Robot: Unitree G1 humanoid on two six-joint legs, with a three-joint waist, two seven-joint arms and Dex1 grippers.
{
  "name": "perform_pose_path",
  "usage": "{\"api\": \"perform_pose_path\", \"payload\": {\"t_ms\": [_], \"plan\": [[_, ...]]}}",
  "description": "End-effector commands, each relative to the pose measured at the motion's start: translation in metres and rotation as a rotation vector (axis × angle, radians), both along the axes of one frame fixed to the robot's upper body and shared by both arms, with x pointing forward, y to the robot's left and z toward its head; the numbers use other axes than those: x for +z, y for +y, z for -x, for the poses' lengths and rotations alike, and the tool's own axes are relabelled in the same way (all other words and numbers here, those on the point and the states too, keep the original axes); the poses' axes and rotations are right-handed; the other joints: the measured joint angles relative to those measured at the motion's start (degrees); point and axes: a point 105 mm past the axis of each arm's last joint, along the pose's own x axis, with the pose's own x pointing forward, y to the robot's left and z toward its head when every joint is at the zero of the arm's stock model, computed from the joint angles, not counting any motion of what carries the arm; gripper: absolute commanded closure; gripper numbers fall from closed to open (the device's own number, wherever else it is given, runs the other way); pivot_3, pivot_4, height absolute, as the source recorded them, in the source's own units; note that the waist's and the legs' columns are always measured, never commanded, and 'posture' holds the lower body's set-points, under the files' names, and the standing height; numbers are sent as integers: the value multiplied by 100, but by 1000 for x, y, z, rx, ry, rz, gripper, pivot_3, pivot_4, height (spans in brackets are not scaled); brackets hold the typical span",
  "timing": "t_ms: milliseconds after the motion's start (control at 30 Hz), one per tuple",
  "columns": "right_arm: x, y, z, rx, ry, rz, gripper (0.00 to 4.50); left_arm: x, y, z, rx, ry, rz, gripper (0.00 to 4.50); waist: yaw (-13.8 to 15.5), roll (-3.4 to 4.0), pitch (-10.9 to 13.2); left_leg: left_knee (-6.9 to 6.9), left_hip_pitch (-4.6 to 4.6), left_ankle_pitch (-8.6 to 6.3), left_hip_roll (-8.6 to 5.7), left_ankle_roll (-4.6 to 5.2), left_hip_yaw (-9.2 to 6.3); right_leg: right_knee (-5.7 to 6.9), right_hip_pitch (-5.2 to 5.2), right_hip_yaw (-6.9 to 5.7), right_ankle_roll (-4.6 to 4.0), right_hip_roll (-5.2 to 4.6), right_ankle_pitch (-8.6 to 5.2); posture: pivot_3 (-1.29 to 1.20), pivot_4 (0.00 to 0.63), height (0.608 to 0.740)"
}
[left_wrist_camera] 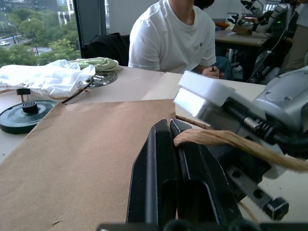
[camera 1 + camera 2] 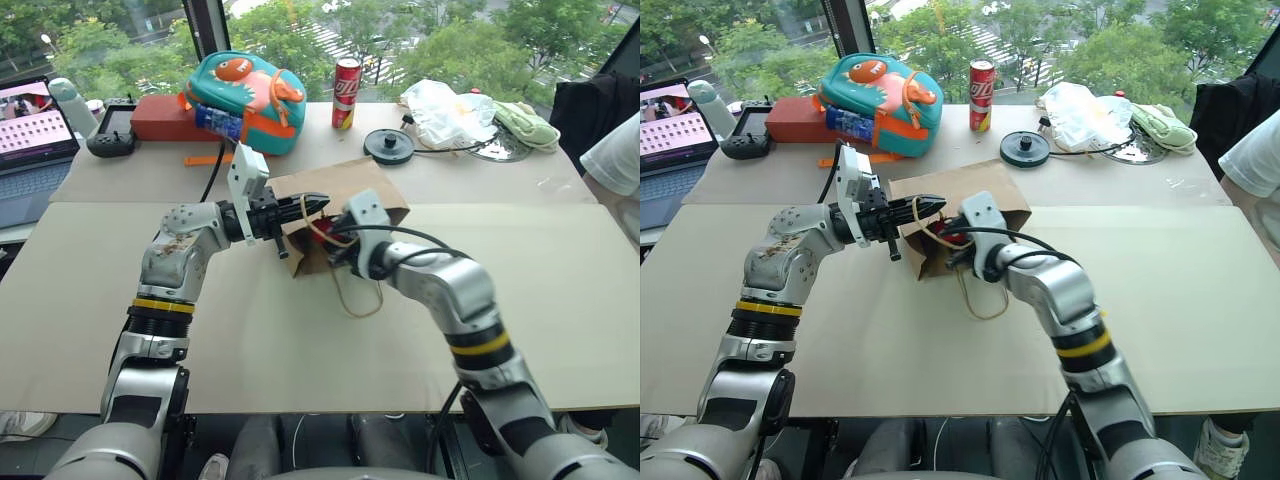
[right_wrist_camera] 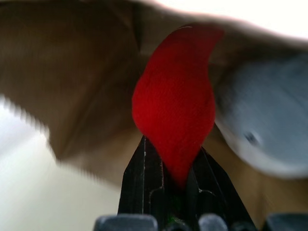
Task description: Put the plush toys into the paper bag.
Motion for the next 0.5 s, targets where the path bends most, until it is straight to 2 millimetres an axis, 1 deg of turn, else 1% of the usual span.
{"api": "perform_pose_path", "payload": {"t_ms": [33, 100, 167, 200, 233, 400, 500], "plan": [[3, 13, -7, -8, -52, -9, 4116, 14, -7, 3, -34, -62, 8, 4500, 7, 0, 0, 0, 0, 0, 0, 0, 0, 0, 0, 0, 0, 0, 0, 0, 150, 733], [3, 13, -10, -29, -59, -18, 4116, 13, -7, 2, -35, -62, 9, 4500, 17, 1, 0, 0, -4, 0, -2, 0, 1, -1, 0, 0, 0, -3, 0, 0, 150, 733], [6, 9, -13, -56, -69, -41, 3490, 12, -7, 3, -35, -61, 8, 4500, 24, 1, 0, 0, -15, 0, -3, 0, 0, 2, -6, -1, 0, -5, 0, 0, 150, 733], [8, 7, -13, -63, -72, -47, 3349, 12, -6, 3, -35, -60, 7, 4500, 27, 1, 0, 0, -20, 0, -3, 0, 0, 5, -10, -2, 0, -5, 0, 0, 150, 733], [11, 6, -12, -62, -72, -54, 2928, 11, -5, 3, -33, -59, 7, 4500, 28, 1, 0, 0, -25, 0, -3, -1, -1, 8, -16, -2, 0, -6, 1, 0, 150, 733], [16, -7, -2, -49, -69, -40, 1228, 9, -5, 3, -31, -58, 4, 4500, 24, 1, 0, 0, -34, 0, -3, 0, -1, 11, -36, -1, -1, -5, 1, 0, 150, 733], [24, -19, 10, -33, -61, -51, 1228, 9, -5, 3, -29, -57, 5, 4500, 27, 1, 0, 0, -44, 0, -2, -1, 0, 14, -54, 0, -1, -4, 1, 0, 150, 733]]}}
